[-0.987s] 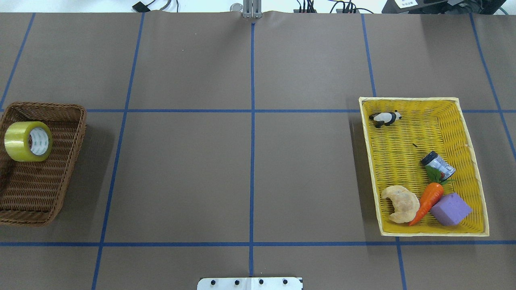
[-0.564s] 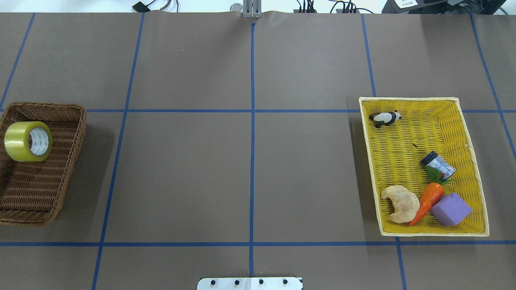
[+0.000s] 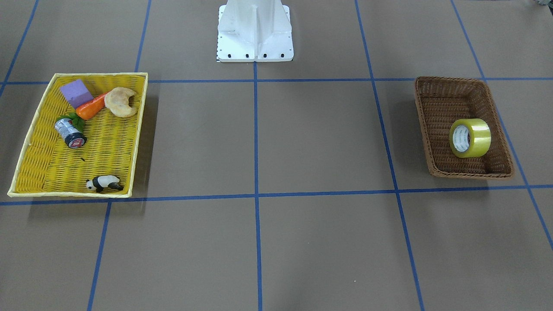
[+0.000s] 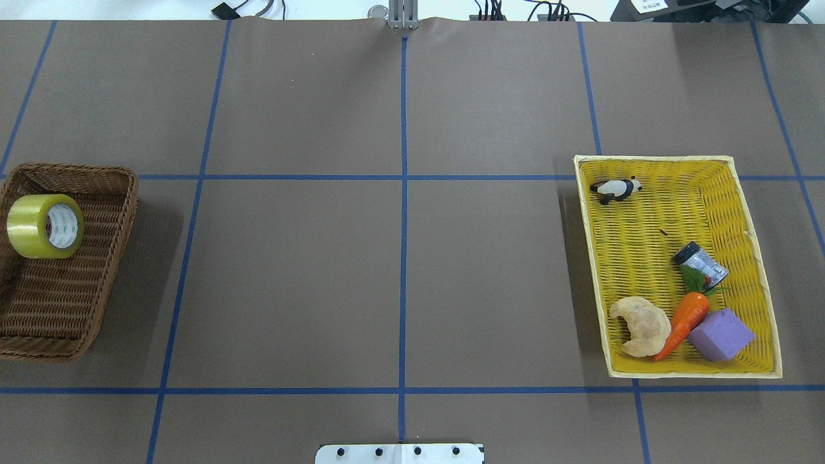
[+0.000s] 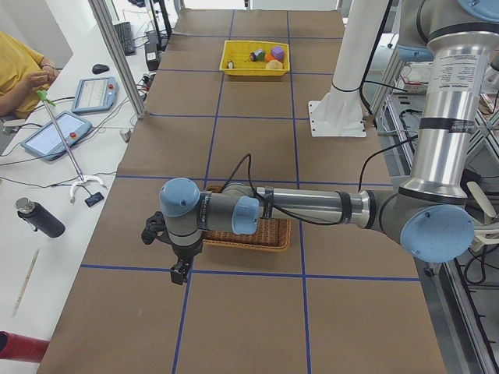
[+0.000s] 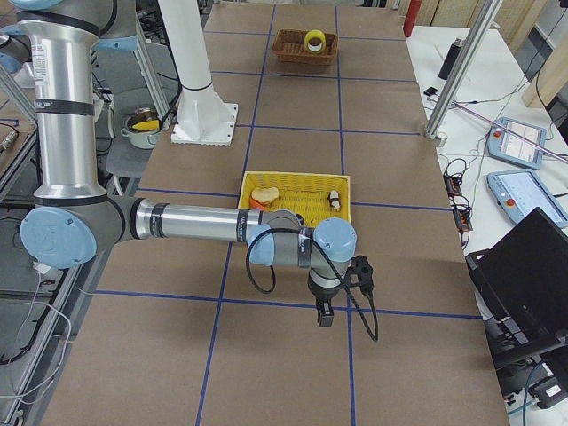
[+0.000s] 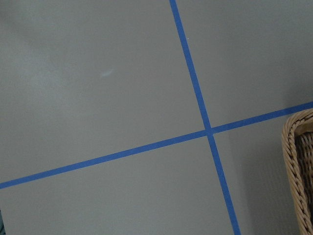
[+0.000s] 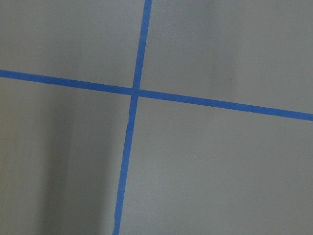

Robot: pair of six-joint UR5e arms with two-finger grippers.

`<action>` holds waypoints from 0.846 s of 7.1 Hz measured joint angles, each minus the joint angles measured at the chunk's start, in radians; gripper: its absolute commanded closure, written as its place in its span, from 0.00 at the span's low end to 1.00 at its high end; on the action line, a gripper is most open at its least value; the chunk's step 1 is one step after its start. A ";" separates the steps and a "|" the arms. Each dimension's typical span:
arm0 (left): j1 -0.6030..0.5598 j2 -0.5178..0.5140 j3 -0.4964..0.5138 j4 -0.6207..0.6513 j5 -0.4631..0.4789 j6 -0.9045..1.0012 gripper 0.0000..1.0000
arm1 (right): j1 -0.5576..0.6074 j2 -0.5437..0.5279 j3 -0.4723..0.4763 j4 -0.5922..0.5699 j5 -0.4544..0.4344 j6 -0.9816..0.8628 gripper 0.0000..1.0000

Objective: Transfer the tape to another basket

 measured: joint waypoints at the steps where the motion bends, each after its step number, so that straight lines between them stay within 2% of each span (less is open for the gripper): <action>1: 0.000 0.000 0.000 0.001 0.000 0.000 0.00 | 0.000 0.000 0.001 0.000 0.002 0.000 0.00; 6: 0.000 0.001 0.000 0.001 0.001 -0.002 0.00 | 0.000 0.000 0.002 -0.001 0.021 0.000 0.00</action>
